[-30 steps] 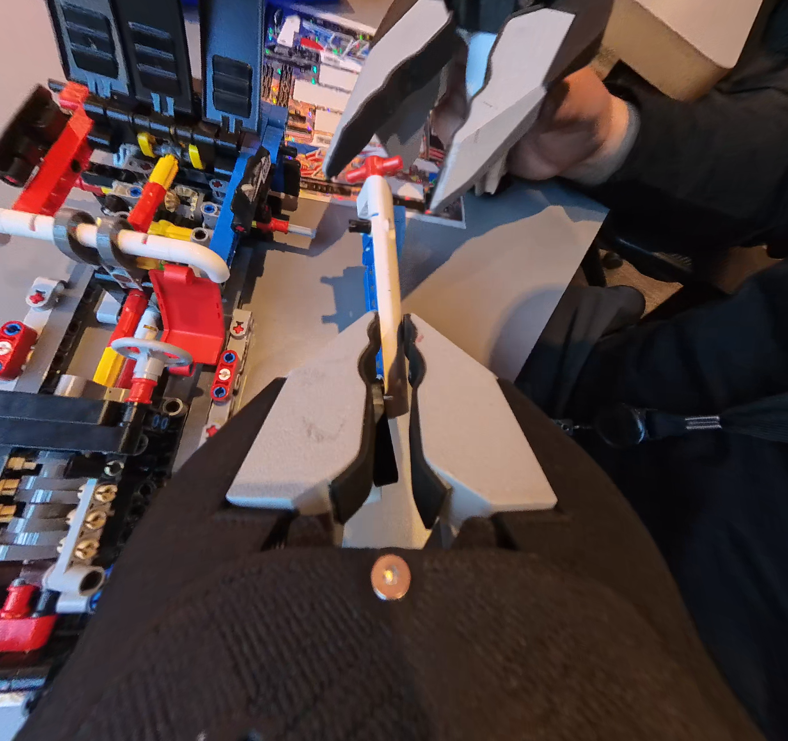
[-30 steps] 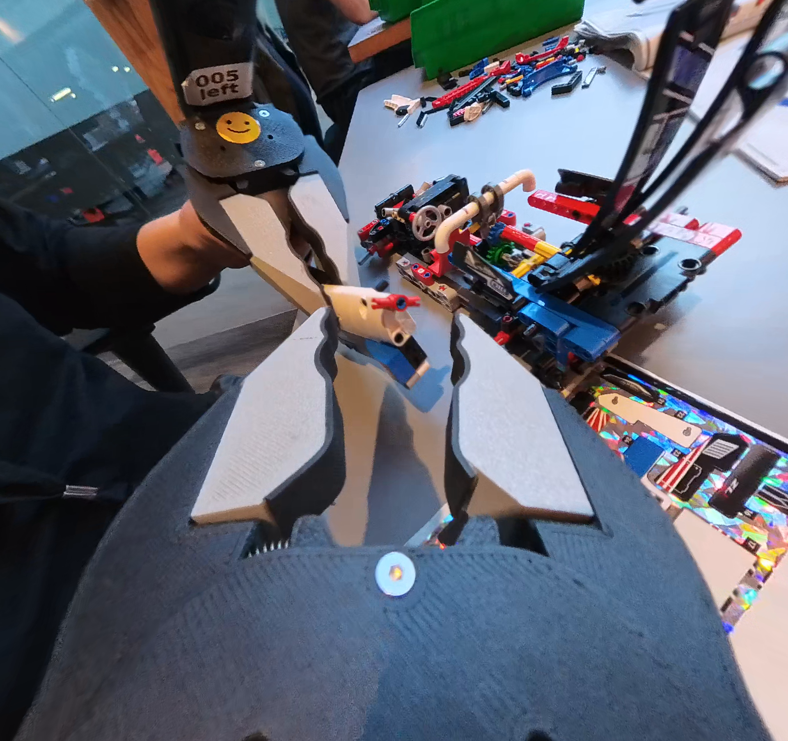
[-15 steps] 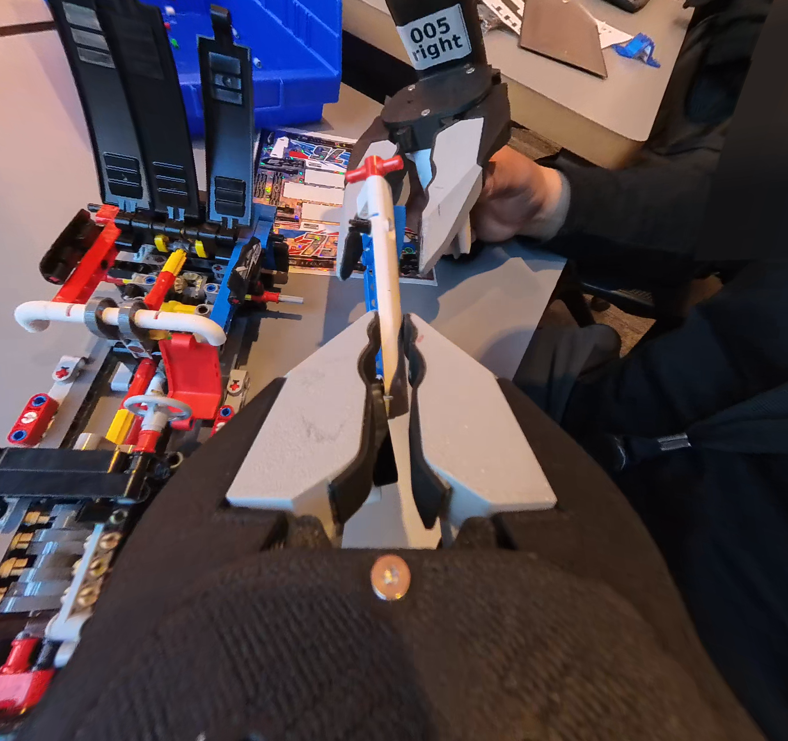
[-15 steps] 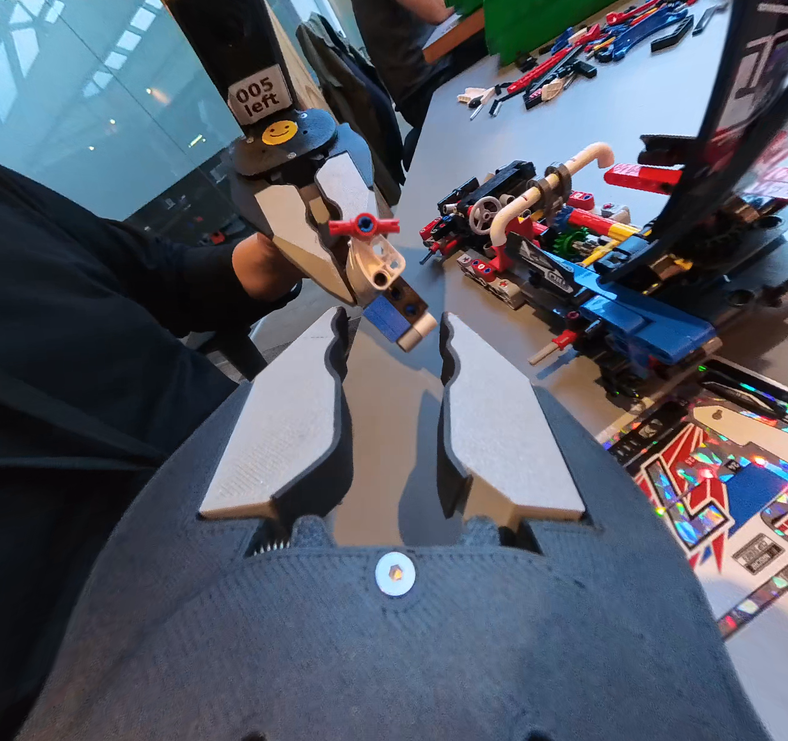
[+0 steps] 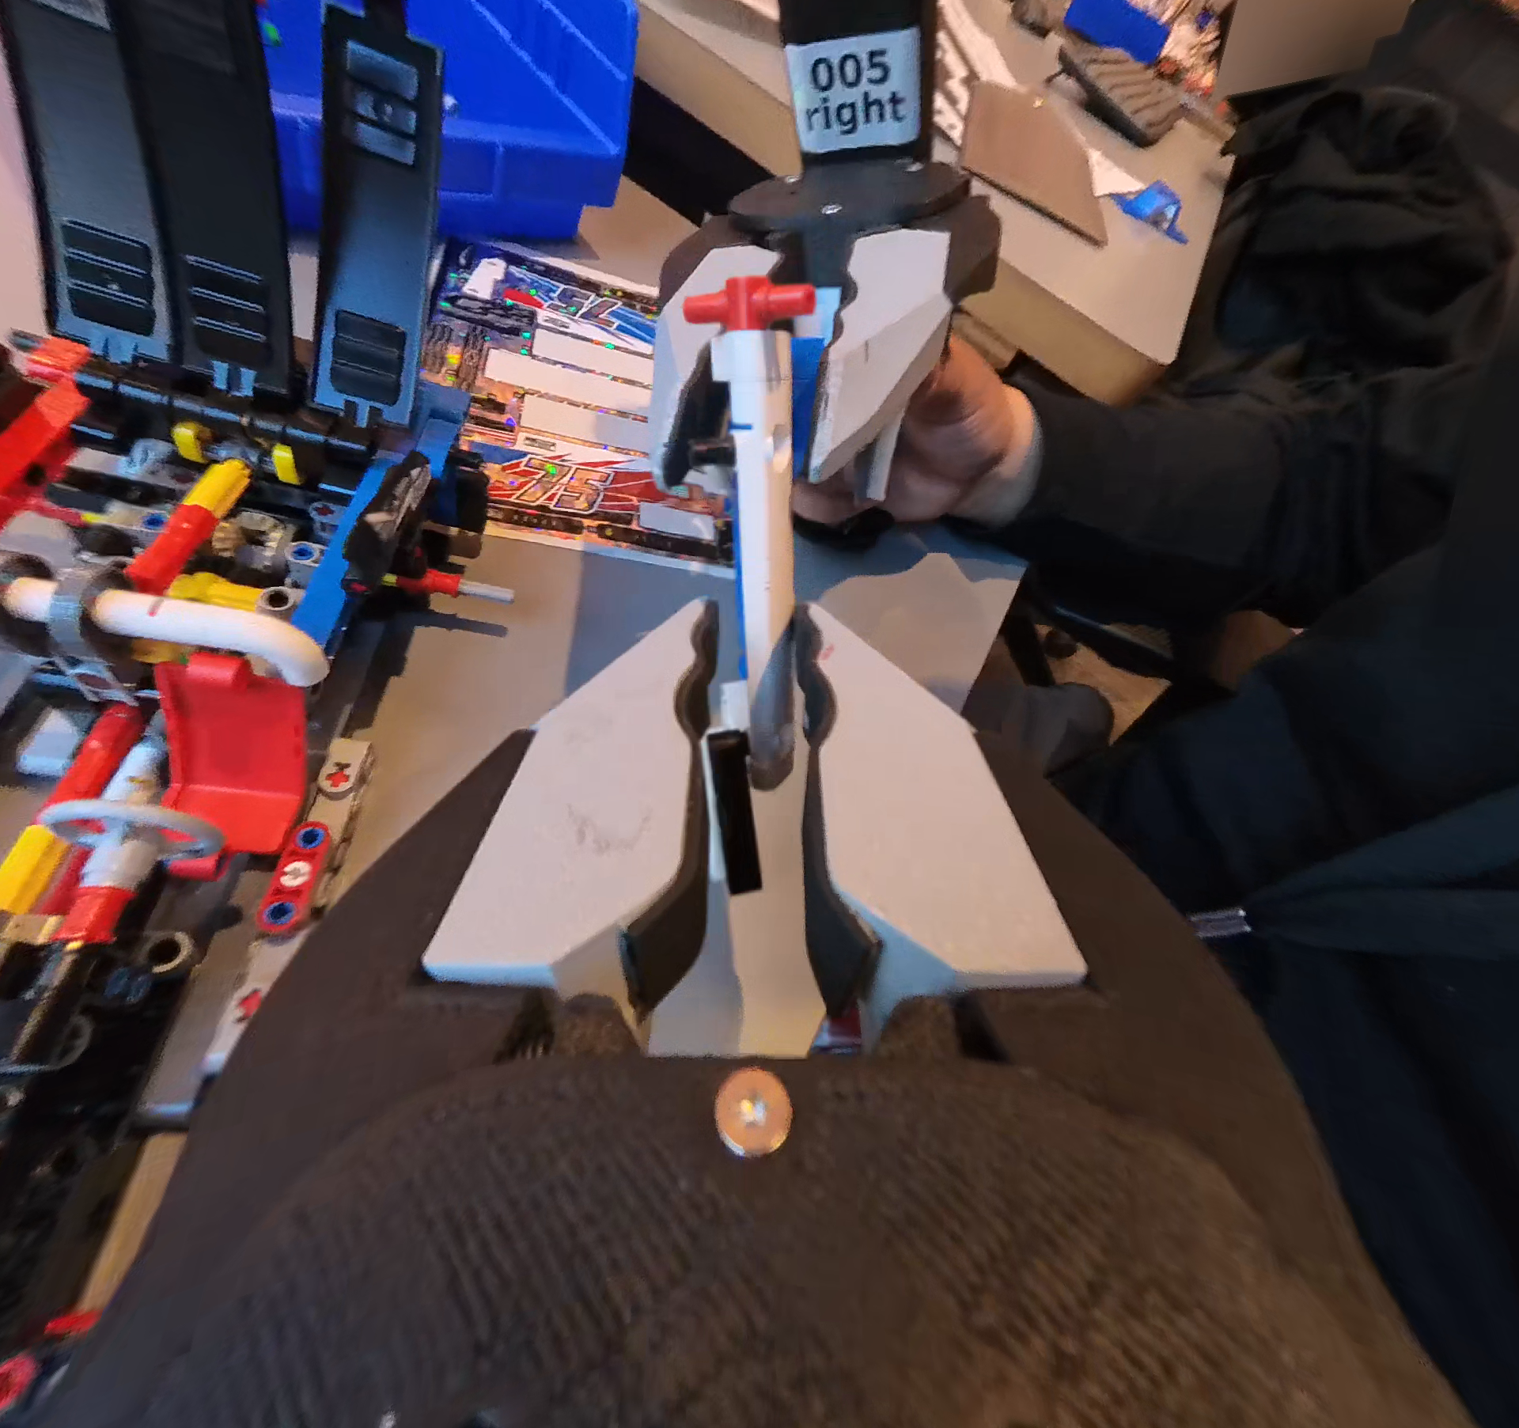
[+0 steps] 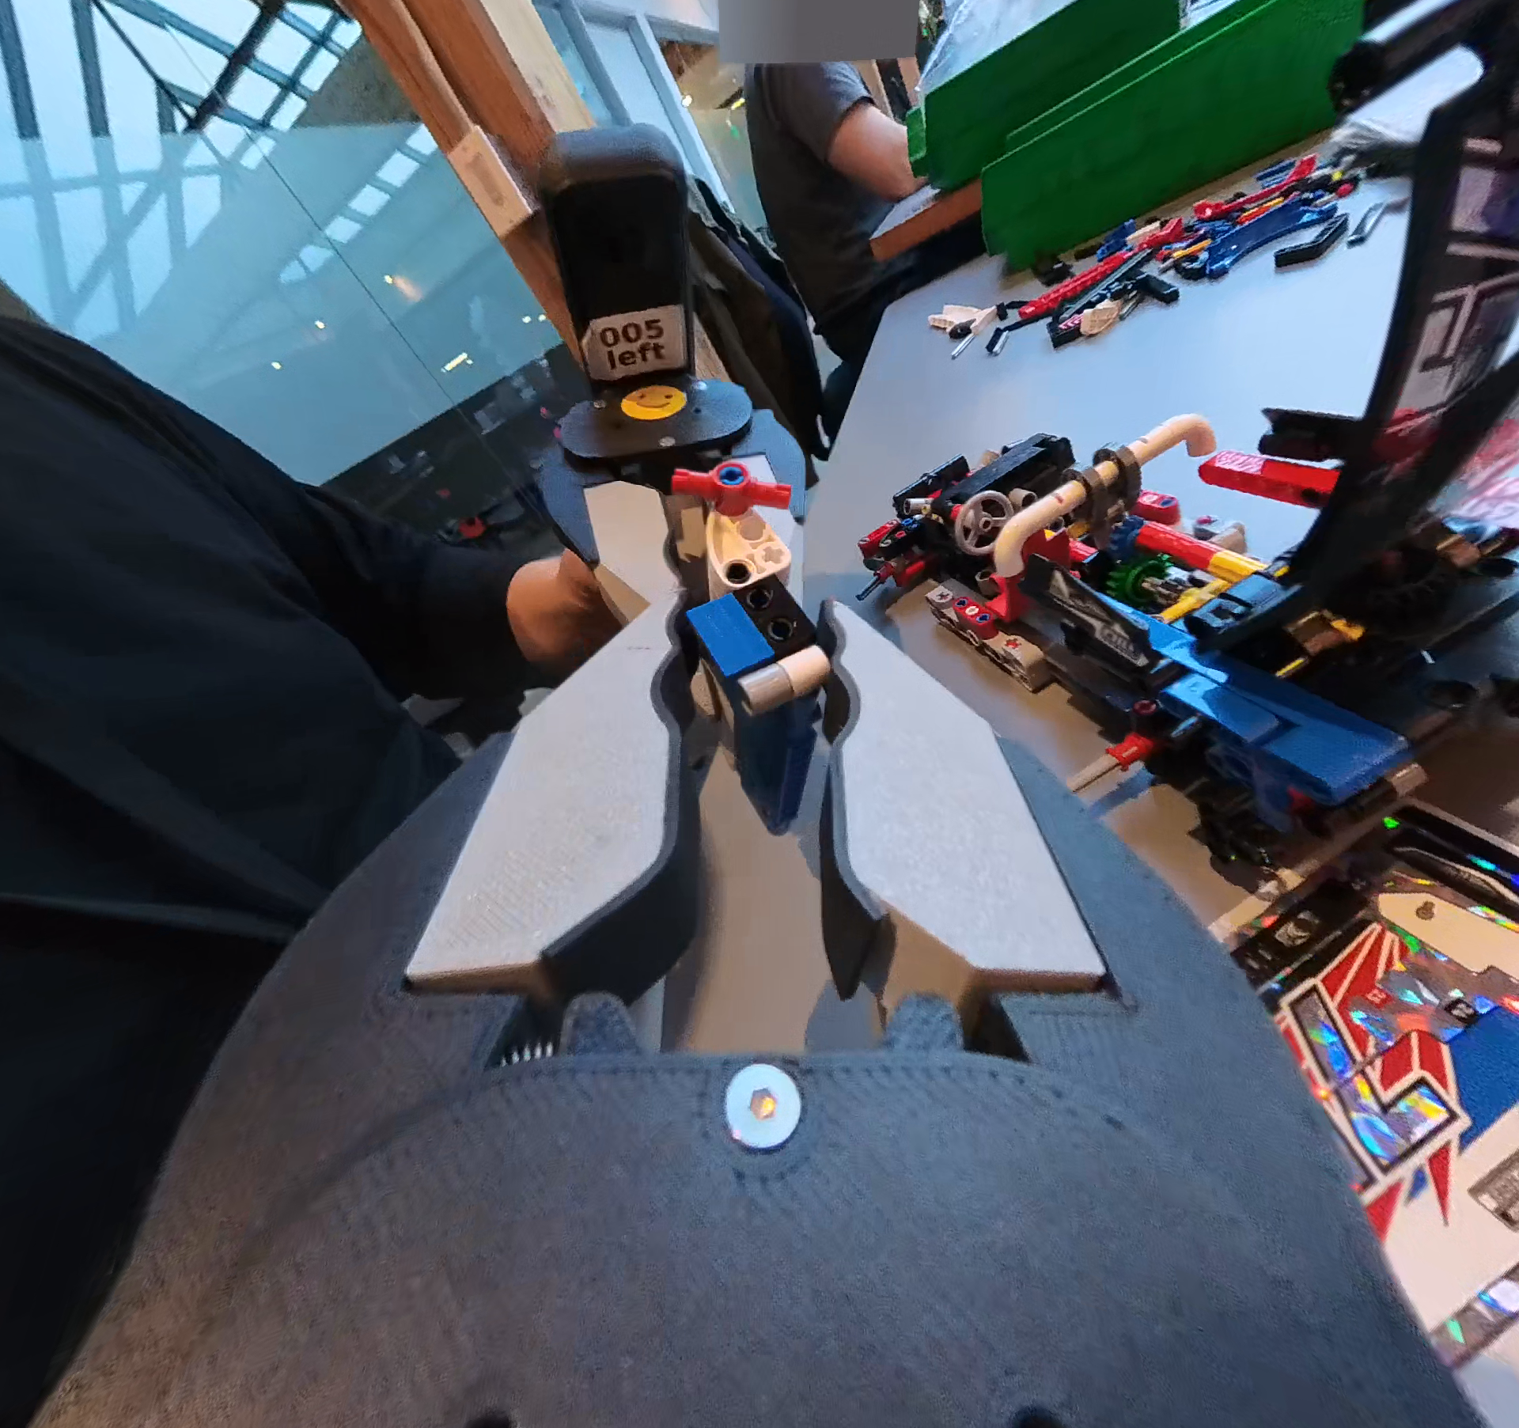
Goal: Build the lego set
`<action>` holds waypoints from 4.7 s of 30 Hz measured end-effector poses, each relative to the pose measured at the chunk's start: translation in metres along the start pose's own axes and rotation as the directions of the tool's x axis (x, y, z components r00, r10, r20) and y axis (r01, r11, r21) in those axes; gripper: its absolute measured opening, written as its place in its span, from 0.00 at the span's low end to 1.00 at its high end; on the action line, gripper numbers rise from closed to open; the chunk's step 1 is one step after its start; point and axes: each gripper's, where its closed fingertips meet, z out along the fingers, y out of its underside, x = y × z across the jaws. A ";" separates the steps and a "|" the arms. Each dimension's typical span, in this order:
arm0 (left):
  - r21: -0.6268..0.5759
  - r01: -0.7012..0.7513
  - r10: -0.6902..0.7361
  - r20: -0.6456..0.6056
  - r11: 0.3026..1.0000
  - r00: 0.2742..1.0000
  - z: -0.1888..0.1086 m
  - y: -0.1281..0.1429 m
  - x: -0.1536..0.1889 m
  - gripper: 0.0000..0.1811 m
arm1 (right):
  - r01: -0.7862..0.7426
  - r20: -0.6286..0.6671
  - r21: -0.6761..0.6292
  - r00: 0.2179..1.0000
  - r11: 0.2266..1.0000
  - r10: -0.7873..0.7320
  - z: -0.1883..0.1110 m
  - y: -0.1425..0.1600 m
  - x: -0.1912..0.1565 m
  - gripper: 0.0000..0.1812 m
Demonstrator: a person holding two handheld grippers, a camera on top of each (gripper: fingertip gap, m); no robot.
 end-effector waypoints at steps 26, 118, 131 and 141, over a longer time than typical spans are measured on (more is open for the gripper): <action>-0.766 -0.049 0.285 0.177 0.641 0.942 0.008 0.002 -0.136 0.55 | -0.278 -0.326 0.020 0.906 0.960 0.269 -0.074 0.000 0.045 0.14; -0.414 0.129 0.012 0.319 0.901 0.948 -0.114 0.052 -0.116 0.47 | -0.086 -0.495 0.025 0.865 0.996 0.087 0.023 -0.051 0.084 0.03; -0.401 0.123 0.008 0.310 0.908 0.951 -0.105 0.053 -0.114 0.48 | -0.063 -0.401 -0.146 0.916 0.987 -0.001 0.057 -0.041 0.070 0.03; -0.395 0.126 0.003 0.311 0.910 0.950 -0.105 0.056 -0.115 0.48 | 0.012 -0.446 -0.233 0.887 0.972 -0.118 0.057 -0.040 0.075 0.06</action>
